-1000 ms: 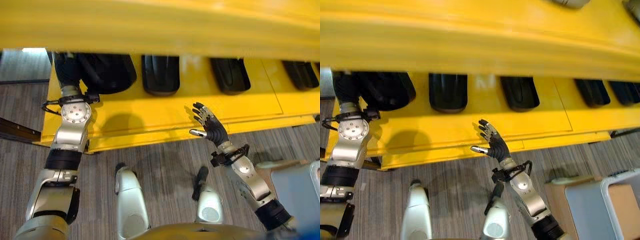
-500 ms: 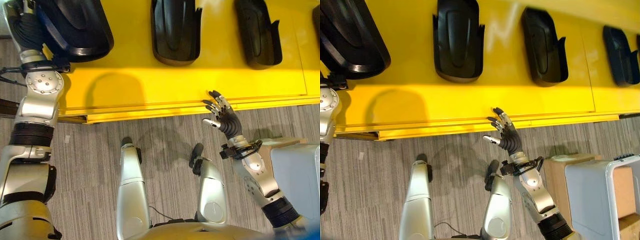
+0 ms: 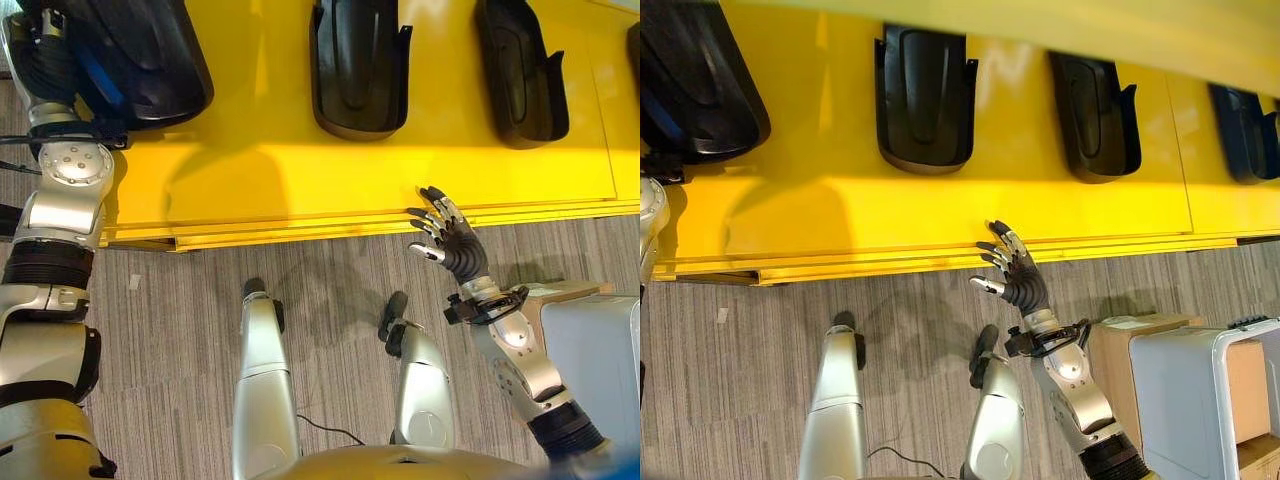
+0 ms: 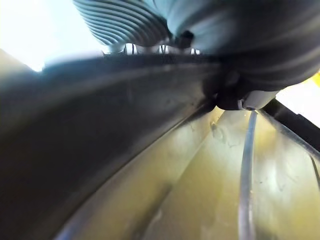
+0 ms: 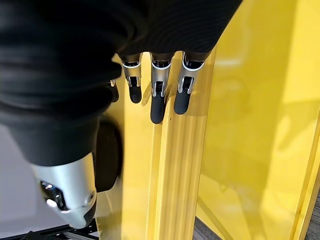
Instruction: Move parts from the plastic box to the shelf.
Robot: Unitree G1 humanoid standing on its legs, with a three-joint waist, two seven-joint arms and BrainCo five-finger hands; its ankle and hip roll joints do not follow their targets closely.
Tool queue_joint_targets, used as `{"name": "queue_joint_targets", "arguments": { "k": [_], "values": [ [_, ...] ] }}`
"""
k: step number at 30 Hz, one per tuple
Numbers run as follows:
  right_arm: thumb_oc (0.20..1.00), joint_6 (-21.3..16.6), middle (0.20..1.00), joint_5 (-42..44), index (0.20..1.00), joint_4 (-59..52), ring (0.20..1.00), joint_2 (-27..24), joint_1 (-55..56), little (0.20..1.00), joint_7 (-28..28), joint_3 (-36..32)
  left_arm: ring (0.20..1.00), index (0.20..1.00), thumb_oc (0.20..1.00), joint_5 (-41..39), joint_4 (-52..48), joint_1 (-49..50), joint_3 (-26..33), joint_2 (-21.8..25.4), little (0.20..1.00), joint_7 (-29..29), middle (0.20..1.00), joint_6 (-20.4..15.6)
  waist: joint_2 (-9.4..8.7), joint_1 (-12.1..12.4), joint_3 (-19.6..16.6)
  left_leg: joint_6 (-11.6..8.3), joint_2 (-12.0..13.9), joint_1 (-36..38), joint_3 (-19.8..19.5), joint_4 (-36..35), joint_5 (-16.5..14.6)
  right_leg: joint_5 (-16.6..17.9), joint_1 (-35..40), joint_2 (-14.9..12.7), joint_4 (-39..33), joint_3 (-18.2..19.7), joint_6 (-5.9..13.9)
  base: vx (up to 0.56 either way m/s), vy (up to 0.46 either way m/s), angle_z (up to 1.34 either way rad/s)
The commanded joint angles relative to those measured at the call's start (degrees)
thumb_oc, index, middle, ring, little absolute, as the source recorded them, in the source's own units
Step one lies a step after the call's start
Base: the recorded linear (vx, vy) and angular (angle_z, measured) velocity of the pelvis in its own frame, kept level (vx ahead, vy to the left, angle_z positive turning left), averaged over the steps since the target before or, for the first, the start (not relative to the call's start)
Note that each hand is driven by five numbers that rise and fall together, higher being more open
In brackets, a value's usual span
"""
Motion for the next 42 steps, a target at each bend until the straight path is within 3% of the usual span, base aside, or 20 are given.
{"name": "queue_joint_targets", "arguments": {
  "k": [1, 10, 20, 37, 38, 39, 40, 42],
  "values": [
    [1.000, -1.0, 1.000, 0.9, 1.000, -0.6, 1.000, -2.9, 0.3, 1.000, 0.8, -0.4, 0.200, 0.200, 0.200, -1.6, 2.7, -4.0, 0.7, -1.1, 0.200, -1.2, 0.200, -2.2, 2.32, 0.9, -2.5, 4.21, -1.6, 3.2, 2.6, -5.5, -0.9, -5.6, -5.3, 0.0, 10.4, 1.1, -1.06, 0.00, 0.000, 0.00],
    [1.000, -0.8, 1.000, 1.3, 1.000, -0.8, 1.000, -3.4, 1.0, 1.000, 1.5, -0.6, 0.200, 0.200, 0.200, 3.7, 7.1, -1.9, 0.8, -1.0, 0.200, -2.7, 0.200, 2.2, 2.02, 0.8, -2.5, 4.25, -1.5, 2.0, 2.3, -4.7, -1.1, -6.0, -6.6, 0.2, 11.1, 1.4, -1.32, 0.00, 0.000, 0.00],
    [1.000, -0.7, 1.000, 2.5, 1.000, -1.0, 1.000, -3.3, 1.8, 1.000, 2.2, -0.1, 0.200, 0.200, 0.200, 2.9, 13.4, 0.6, 2.6, -2.7, 0.200, -3.4, 0.200, 3.7, 1.12, 0.9, -2.8, 4.07, -1.4, 1.3, 2.2, -4.7, -1.1, -6.0, -7.2, 0.5, 11.1, 1.6, -1.46, 0.00, 0.000, 0.00],
    [1.000, -0.4, 1.000, 3.2, 1.000, -0.8, 1.000, -3.8, 1.8, 1.000, 3.5, 0.2, 0.200, 0.200, 0.200, 9.9, 14.3, 5.5, 3.2, -2.4, 0.200, -4.9, 0.200, 6.1, 0.95, 1.6, -2.0, 3.98, -1.1, 0.3, 2.6, -4.4, -1.0, -6.3, -9.0, 0.6, 11.9, 2.4, -1.93, 0.00, -0.001, -0.01],
    [1.000, -0.4, 1.000, 3.2, 1.000, -0.7, 1.000, -3.8, 1.9, 1.000, 3.5, 0.2, 0.256, 0.256, 0.256, 10.1, 14.2, 6.0, 3.5, -2.3, 0.256, -5.0, 0.256, 6.3, 0.99, 1.6, -2.0, 3.98, -1.1, 0.3, 2.6, -4.4, -1.0, -6.3, -9.1, 0.6, 12.0, 2.4, -1.93, 0.00, 0.000, 0.00],
    [1.000, -0.4, 1.000, 3.1, 1.000, -0.7, 1.000, -3.7, 1.9, 1.000, 3.6, 0.1, 0.799, 0.799, 0.799, 10.2, 14.1, 6.2, 3.7, -2.3, 0.799, -5.1, 0.799, 6.3, 0.99, 1.6, -2.0, 3.99, -1.0, 0.3, 2.5, -4.4, -0.9, -6.3, -9.1, 0.6, 12.0, 2.5, -1.95, 0.00, 0.000, 0.00],
    [1.000, -0.4, 1.000, 3.1, 1.000, -0.6, 1.000, -3.8, 1.9, 1.000, 3.5, 0.0, 1.000, 1.000, 1.000, 10.4, 14.0, 6.5, 3.8, -2.2, 1.000, -5.3, 1.000, 6.4, 0.98, 1.6, -2.0, 3.99, -1.0, 0.3, 2.6, -4.5, -1.0, -6.3, -9.1, 0.7, 12.0, 2.5, -1.93, 0.00, 0.000, 0.00],
    [1.000, -0.3, 1.000, 3.2, 1.000, -0.6, 1.000, -3.7, 2.0, 1.000, 3.7, 0.1, 1.000, 1.000, 1.000, 10.4, 14.1, 6.7, 4.3, -2.0, 1.000, -5.0, 1.000, 6.4, 0.91, 1.7, -2.1, 3.95, -1.0, 0.3, 2.8, -4.6, -1.0, -6.3, -9.1, 0.7, 11.9, 2.4, -1.87, 0.00, 0.000, 0.00]
  ]
}}
